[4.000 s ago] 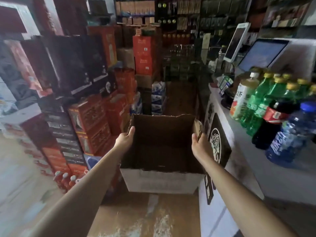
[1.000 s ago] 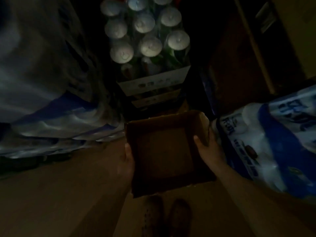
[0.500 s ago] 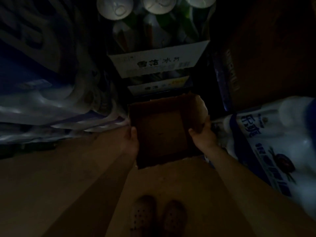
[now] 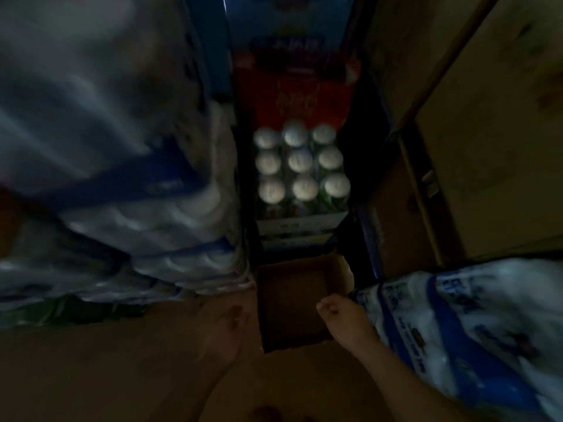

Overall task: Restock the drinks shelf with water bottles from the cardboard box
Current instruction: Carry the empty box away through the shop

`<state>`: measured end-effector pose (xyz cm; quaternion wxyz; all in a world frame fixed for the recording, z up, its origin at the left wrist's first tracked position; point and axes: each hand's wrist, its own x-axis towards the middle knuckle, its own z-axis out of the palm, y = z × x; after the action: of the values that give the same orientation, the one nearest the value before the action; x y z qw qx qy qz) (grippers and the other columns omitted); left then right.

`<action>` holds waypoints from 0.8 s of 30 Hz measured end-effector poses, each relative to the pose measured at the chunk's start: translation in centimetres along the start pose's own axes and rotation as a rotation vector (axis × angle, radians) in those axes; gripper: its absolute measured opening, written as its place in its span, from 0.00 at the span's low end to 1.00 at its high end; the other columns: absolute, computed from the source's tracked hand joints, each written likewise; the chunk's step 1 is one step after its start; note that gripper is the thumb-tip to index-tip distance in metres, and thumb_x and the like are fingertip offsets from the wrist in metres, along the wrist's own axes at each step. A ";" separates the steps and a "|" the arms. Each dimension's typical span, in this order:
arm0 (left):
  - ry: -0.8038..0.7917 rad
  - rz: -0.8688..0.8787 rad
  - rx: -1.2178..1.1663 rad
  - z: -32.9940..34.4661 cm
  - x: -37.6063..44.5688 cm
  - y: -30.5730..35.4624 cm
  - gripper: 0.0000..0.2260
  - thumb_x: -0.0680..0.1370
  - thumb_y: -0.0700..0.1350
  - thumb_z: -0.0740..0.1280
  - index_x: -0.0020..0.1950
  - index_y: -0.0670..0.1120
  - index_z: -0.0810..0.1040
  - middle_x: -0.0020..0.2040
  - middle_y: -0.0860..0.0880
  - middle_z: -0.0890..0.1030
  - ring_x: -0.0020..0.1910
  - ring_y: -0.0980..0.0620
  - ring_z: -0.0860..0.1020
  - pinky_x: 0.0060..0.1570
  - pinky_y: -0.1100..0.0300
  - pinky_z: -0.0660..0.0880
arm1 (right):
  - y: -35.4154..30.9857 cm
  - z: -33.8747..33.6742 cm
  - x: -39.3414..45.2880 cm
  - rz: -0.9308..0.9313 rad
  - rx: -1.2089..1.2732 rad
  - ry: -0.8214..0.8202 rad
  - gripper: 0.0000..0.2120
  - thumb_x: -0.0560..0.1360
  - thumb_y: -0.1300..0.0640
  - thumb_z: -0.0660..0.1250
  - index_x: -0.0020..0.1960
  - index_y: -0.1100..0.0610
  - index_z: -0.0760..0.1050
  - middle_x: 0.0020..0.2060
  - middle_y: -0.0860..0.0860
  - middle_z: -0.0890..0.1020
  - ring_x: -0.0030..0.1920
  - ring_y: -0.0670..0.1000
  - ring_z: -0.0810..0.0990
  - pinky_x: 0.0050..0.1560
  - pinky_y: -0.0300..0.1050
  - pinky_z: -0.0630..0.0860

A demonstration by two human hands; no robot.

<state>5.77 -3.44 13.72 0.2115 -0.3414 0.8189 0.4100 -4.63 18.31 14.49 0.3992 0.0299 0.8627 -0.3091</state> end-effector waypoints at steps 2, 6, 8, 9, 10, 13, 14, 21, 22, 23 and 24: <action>-0.006 0.041 -0.013 -2.3 -2.0 0.1 0.35 0.72 0.71 0.56 0.62 0.44 0.76 0.60 0.44 0.79 0.61 0.45 0.76 0.57 0.57 0.69 | -2.8 -1.4 -2.5 -0.058 -0.036 0.008 0.13 0.81 0.48 0.59 0.60 0.53 0.75 0.51 0.48 0.78 0.50 0.46 0.75 0.41 0.34 0.69; 0.049 0.157 -0.011 -8.6 -7.8 3.2 0.12 0.82 0.46 0.57 0.53 0.42 0.78 0.53 0.43 0.81 0.47 0.57 0.77 0.46 0.70 0.69 | -9.3 -4.4 -8.6 -0.201 -0.149 0.029 0.14 0.80 0.45 0.59 0.57 0.53 0.76 0.49 0.48 0.79 0.49 0.47 0.77 0.44 0.39 0.73; 0.088 0.193 0.017 -11.7 -11.4 4.0 0.12 0.82 0.48 0.56 0.53 0.45 0.77 0.53 0.45 0.81 0.45 0.58 0.76 0.43 0.69 0.69 | -12.5 -5.4 -12.0 -0.286 -0.220 0.024 0.14 0.80 0.45 0.59 0.56 0.52 0.76 0.51 0.49 0.80 0.51 0.48 0.78 0.48 0.42 0.75; 0.119 0.205 0.031 -13.3 -13.2 4.4 0.11 0.83 0.49 0.56 0.53 0.46 0.76 0.53 0.46 0.81 0.46 0.56 0.76 0.42 0.67 0.69 | -14.1 -5.9 -13.6 -0.339 -0.259 0.027 0.14 0.80 0.45 0.59 0.56 0.52 0.76 0.52 0.49 0.80 0.52 0.49 0.78 0.50 0.42 0.75; 0.151 0.211 0.028 -15.0 -15.2 4.8 0.11 0.83 0.49 0.56 0.54 0.47 0.76 0.52 0.46 0.81 0.46 0.55 0.77 0.42 0.67 0.70 | -15.7 -6.2 -15.2 -0.387 -0.290 0.030 0.14 0.80 0.45 0.59 0.56 0.53 0.76 0.52 0.49 0.80 0.52 0.49 0.78 0.51 0.43 0.75; 0.264 0.180 0.009 -19.4 -20.5 5.4 0.15 0.83 0.50 0.55 0.56 0.43 0.77 0.51 0.43 0.81 0.48 0.49 0.78 0.42 0.62 0.69 | -20.5 -6.9 -20.0 -0.523 -0.347 0.016 0.13 0.79 0.45 0.60 0.51 0.52 0.76 0.46 0.49 0.80 0.47 0.48 0.78 0.48 0.45 0.76; 0.306 0.163 -0.003 -20.8 -22.4 5.4 0.16 0.82 0.51 0.55 0.55 0.41 0.78 0.51 0.43 0.81 0.49 0.47 0.78 0.44 0.60 0.70 | -22.1 -6.9 -21.6 -0.563 -0.366 0.009 0.11 0.79 0.45 0.60 0.49 0.52 0.76 0.44 0.49 0.79 0.46 0.48 0.78 0.45 0.44 0.75; 0.599 0.020 -0.046 -31.3 -36.5 3.5 0.18 0.82 0.54 0.55 0.57 0.43 0.77 0.55 0.43 0.80 0.55 0.44 0.77 0.45 0.58 0.68 | -33.1 -2.9 -32.6 -0.886 -0.500 -0.079 0.14 0.79 0.47 0.61 0.55 0.55 0.78 0.46 0.48 0.78 0.50 0.50 0.78 0.45 0.41 0.71; 0.638 -0.012 -0.053 -32.7 -38.5 2.8 0.19 0.82 0.55 0.55 0.59 0.43 0.77 0.57 0.44 0.80 0.56 0.45 0.77 0.45 0.59 0.68 | -34.7 -1.8 -34.4 -0.938 -0.537 -0.110 0.14 0.80 0.48 0.61 0.56 0.56 0.78 0.47 0.49 0.80 0.49 0.50 0.79 0.45 0.42 0.73; 0.683 -0.039 -0.068 -34.2 -40.3 2.0 0.20 0.82 0.56 0.54 0.60 0.44 0.76 0.58 0.44 0.79 0.57 0.45 0.77 0.47 0.59 0.69 | -36.3 -0.5 -36.2 -0.981 -0.577 -0.141 0.14 0.80 0.49 0.60 0.57 0.57 0.78 0.49 0.51 0.81 0.49 0.51 0.80 0.46 0.43 0.75; 0.719 -0.068 -0.088 -35.6 -42.2 1.3 0.20 0.82 0.57 0.54 0.62 0.45 0.76 0.61 0.45 0.78 0.58 0.45 0.76 0.52 0.58 0.71 | -37.8 0.7 -37.9 -1.019 -0.608 -0.168 0.14 0.80 0.50 0.60 0.57 0.58 0.78 0.50 0.52 0.82 0.49 0.53 0.80 0.46 0.45 0.76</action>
<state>31.05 -15.69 61.26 -0.0915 -0.4994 0.8107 0.2916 10.33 -5.23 60.19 0.2583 -0.5279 0.7835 -0.2020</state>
